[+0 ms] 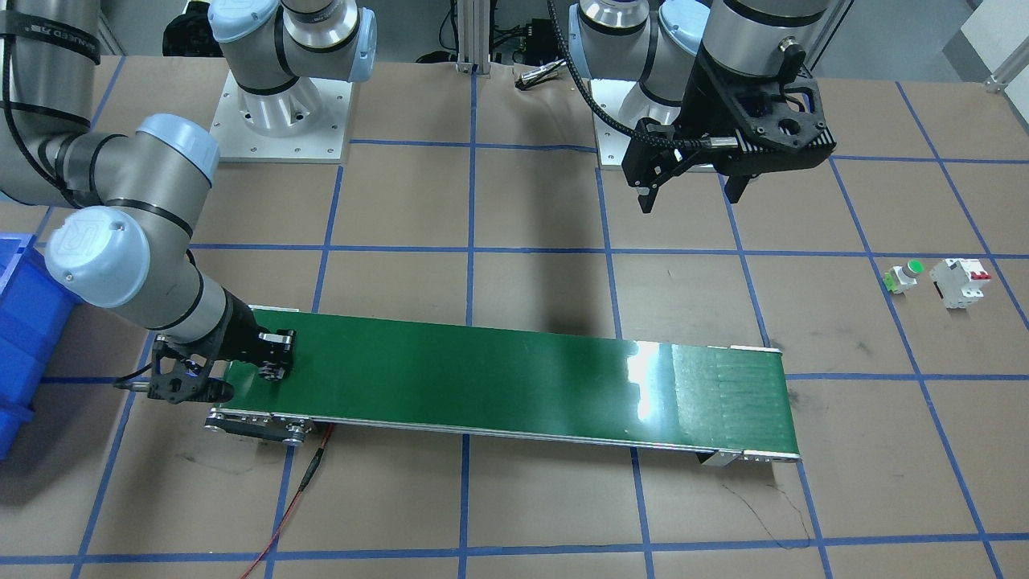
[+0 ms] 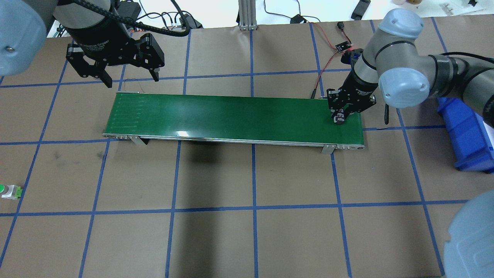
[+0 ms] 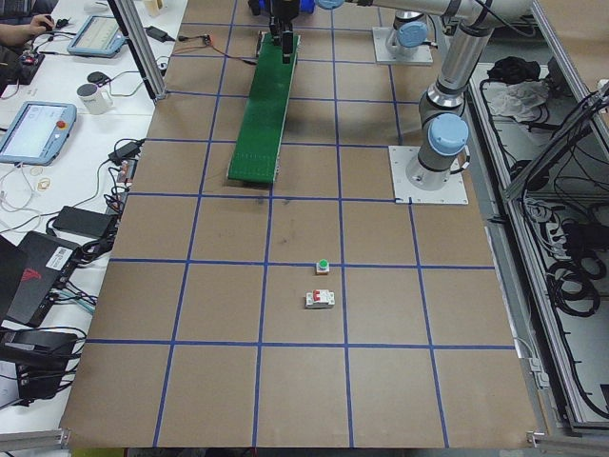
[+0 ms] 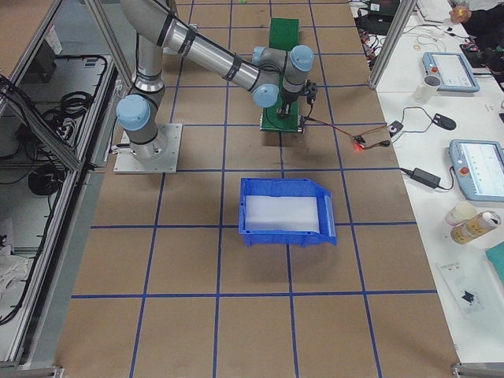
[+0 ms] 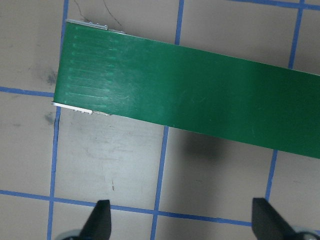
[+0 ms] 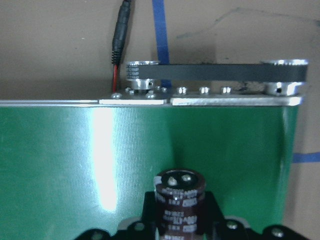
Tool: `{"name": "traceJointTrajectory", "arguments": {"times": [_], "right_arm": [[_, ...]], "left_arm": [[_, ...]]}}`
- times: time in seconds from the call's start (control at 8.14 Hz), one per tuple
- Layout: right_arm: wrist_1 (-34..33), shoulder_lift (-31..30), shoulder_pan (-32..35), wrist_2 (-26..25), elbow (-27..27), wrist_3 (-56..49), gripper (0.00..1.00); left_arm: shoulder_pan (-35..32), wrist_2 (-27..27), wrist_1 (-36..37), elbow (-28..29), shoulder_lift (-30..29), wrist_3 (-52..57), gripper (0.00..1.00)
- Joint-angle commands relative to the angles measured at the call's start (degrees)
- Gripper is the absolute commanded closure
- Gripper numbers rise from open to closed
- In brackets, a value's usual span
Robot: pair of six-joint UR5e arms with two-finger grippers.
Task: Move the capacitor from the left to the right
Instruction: 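Lift the capacitor with the right gripper and drop it into the blue bin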
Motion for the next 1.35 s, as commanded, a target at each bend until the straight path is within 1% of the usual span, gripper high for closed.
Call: {"name": "traceJointTrajectory", "arguments": {"times": [0.0,0.12,0.37,0.49,0.61,0.74,1.11,1.23], "right_arm": [[6.2,-1.5,-1.6,-10.1,-7.9,-9.7,1.00],[7.0,-2.7,-4.9,-12.5,-9.3,-17.1,1.00],[7.3,-4.5,-17.0,-13.1,-10.0,-35.8,1.00],[7.0,-4.0,-21.2,-17.3,-10.1,-43.2,1.00],[6.1,-3.7,-24.5,-18.8,-10.4,-49.0,1.00],[2.3,-2.0,-27.6,-19.4,-10.2,-54.2,1.00],[-4.1,6.3,-32.6,-19.1,-9.3,-64.9,1.00],[-5.0,9.4,-34.4,-18.9,-9.3,-66.0,1.00]], "left_arm": [[0.0,0.0,0.1,0.0,0.0,0.0,0.00],[0.0,0.0,0.1,0.0,0.0,0.0,0.00],[0.0,0.0,0.1,0.0,0.0,0.0,0.00],[0.0,0.0,0.1,0.0,0.0,0.0,0.00],[0.0,0.0,0.1,0.0,-0.1,0.0,0.00],[0.0,0.0,0.1,0.0,-0.1,0.0,0.00],[0.0,0.0,0.1,0.0,-0.1,0.0,0.00],[0.0,0.0,0.1,0.0,-0.1,0.0,0.00]]}}
